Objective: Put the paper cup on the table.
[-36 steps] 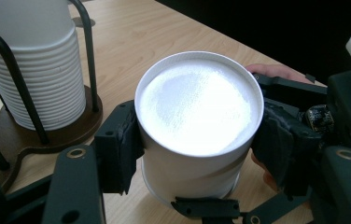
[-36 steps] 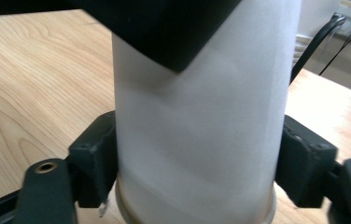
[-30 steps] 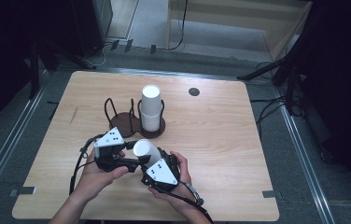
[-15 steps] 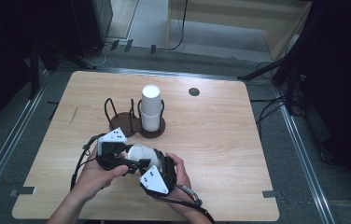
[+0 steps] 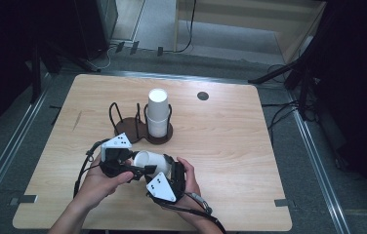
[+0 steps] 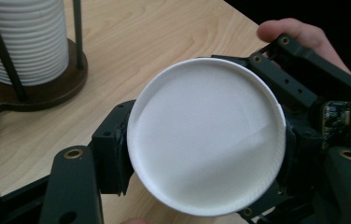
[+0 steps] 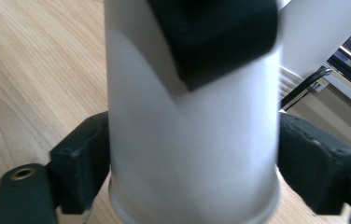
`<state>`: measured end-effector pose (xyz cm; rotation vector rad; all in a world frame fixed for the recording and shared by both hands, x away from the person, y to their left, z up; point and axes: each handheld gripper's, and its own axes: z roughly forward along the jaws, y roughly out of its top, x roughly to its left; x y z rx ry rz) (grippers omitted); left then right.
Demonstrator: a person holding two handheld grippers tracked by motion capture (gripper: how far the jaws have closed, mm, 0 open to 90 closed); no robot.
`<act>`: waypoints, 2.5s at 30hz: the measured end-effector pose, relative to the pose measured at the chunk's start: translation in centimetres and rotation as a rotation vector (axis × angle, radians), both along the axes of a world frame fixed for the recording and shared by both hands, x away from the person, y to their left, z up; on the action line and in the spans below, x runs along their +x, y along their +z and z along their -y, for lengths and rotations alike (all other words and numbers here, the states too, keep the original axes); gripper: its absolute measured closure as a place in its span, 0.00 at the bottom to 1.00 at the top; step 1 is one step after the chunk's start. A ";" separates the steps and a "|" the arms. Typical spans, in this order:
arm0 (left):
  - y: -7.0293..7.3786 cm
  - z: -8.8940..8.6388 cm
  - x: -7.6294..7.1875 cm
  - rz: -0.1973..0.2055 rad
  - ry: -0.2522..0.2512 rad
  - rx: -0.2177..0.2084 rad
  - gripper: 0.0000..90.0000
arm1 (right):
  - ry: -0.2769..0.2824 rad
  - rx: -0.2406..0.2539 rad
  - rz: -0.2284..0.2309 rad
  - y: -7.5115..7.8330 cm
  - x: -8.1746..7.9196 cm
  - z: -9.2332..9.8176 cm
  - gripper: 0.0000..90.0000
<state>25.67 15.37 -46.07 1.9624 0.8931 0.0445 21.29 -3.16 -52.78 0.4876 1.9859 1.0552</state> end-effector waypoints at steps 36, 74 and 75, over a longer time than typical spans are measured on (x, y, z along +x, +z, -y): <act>-0.7 -3.0 0.2 0.286 0.215 -0.197 0.37 | -0.173 0.414 -0.189 4.4 2.1 4.1 0.09; -1.4 -2.1 0.0 0.372 0.239 -0.250 0.37 | -0.447 1.376 -0.776 4.2 2.9 5.1 0.02; -1.5 -2.0 0.0 0.371 0.237 -0.250 0.37 | -0.459 1.428 -0.817 4.0 3.0 5.2 0.02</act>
